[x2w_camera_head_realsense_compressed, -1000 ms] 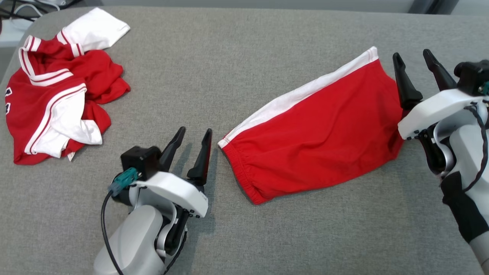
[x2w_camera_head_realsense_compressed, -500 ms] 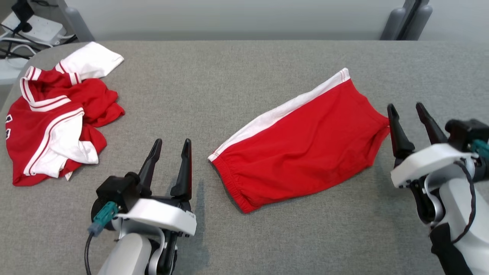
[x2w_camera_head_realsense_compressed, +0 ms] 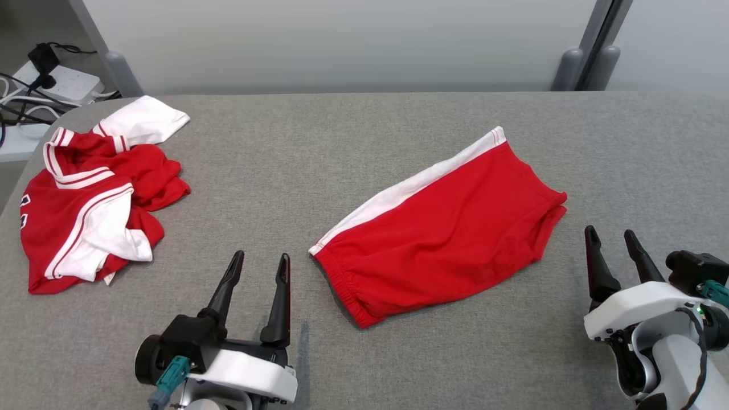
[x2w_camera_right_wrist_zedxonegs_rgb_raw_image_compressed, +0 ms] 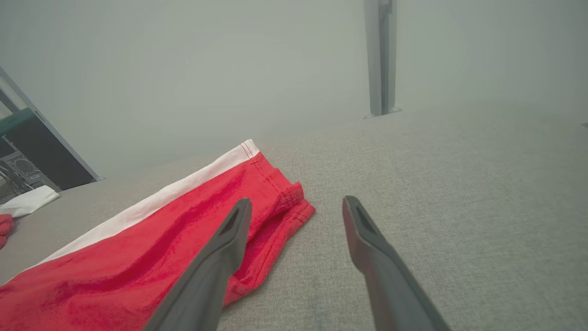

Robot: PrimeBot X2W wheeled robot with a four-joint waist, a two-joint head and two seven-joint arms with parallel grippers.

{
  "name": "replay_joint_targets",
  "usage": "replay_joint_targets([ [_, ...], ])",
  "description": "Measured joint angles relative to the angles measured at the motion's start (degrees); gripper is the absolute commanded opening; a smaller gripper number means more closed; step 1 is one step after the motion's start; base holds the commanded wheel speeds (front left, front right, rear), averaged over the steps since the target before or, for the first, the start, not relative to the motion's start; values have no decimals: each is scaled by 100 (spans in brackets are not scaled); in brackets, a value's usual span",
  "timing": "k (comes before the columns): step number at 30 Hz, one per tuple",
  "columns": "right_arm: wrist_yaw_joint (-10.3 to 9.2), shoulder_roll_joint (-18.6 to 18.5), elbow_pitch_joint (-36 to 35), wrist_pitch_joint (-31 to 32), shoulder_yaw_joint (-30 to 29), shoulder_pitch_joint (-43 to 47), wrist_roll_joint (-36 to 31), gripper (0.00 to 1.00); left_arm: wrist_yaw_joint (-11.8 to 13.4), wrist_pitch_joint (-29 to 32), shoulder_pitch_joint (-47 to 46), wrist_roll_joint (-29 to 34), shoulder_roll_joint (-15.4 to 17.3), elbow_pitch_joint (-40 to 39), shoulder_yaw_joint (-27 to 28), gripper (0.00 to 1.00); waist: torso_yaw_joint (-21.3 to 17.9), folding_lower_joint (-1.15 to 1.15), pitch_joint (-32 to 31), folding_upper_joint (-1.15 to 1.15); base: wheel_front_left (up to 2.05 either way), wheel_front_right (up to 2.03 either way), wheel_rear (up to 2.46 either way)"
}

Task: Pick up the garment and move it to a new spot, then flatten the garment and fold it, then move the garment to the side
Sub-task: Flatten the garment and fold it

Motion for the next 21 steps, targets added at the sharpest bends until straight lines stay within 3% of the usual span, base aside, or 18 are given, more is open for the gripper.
replay_joint_targets([
  [8,0,27,955,0,-274,-308,994,100,-156,0,6,324,-59,-211,-47,100,246,0,89,0,0,0,0],
  [18,0,-320,2365,396,-202,-1771,2092,100,-337,0,-39,488,-78,-199,-414,100,751,0,426,0,0,0,0],
  [21,0,-530,3220,698,-149,-2162,2164,100,-328,0,-154,432,-79,-170,-515,100,1006,0,538,0,0,0,0],
])
